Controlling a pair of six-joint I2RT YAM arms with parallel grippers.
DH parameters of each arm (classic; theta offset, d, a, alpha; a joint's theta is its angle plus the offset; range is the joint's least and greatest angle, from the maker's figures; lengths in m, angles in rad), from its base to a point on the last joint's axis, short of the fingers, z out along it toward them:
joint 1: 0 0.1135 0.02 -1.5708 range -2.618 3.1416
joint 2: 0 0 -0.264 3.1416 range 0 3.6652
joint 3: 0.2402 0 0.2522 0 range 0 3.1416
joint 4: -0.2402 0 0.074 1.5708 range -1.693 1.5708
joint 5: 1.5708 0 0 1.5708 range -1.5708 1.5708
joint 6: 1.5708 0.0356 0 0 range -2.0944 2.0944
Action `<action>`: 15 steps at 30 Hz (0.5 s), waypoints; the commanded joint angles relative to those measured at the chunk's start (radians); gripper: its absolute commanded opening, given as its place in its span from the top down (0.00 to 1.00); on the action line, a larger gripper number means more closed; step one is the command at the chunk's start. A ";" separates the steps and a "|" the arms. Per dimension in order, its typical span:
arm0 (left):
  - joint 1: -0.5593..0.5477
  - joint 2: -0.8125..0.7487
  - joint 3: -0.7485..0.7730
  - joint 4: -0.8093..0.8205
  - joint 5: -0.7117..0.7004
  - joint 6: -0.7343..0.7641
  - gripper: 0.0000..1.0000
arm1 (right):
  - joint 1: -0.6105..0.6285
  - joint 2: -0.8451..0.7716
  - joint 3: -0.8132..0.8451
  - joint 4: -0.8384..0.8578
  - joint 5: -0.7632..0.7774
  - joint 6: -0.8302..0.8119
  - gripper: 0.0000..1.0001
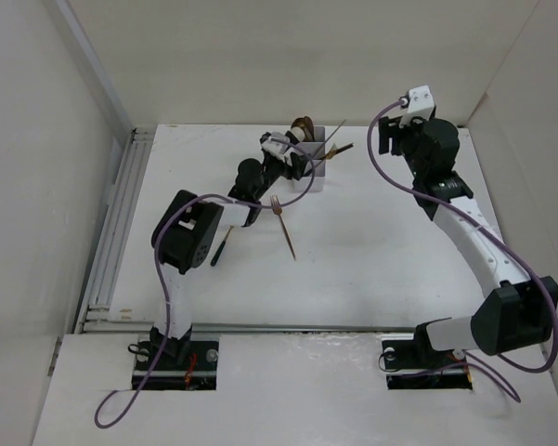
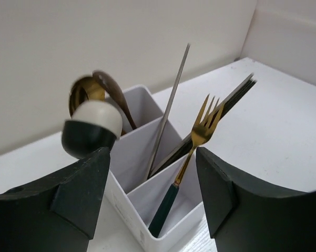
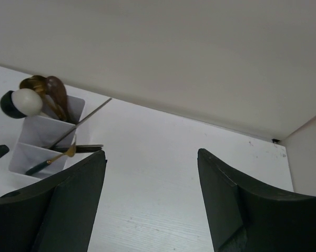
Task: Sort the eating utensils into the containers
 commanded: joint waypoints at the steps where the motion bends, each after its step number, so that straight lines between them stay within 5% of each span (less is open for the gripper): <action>1: 0.016 -0.186 -0.046 0.142 0.033 0.019 0.36 | 0.058 0.022 0.064 -0.023 0.019 -0.014 0.25; 7: 0.054 -0.474 -0.173 0.001 0.052 0.055 0.35 | 0.221 0.142 0.097 -0.083 0.037 -0.025 0.25; 15: 0.280 -0.806 -0.207 -0.720 -0.227 0.010 0.32 | 0.500 0.375 0.159 -0.187 0.019 0.045 0.26</action>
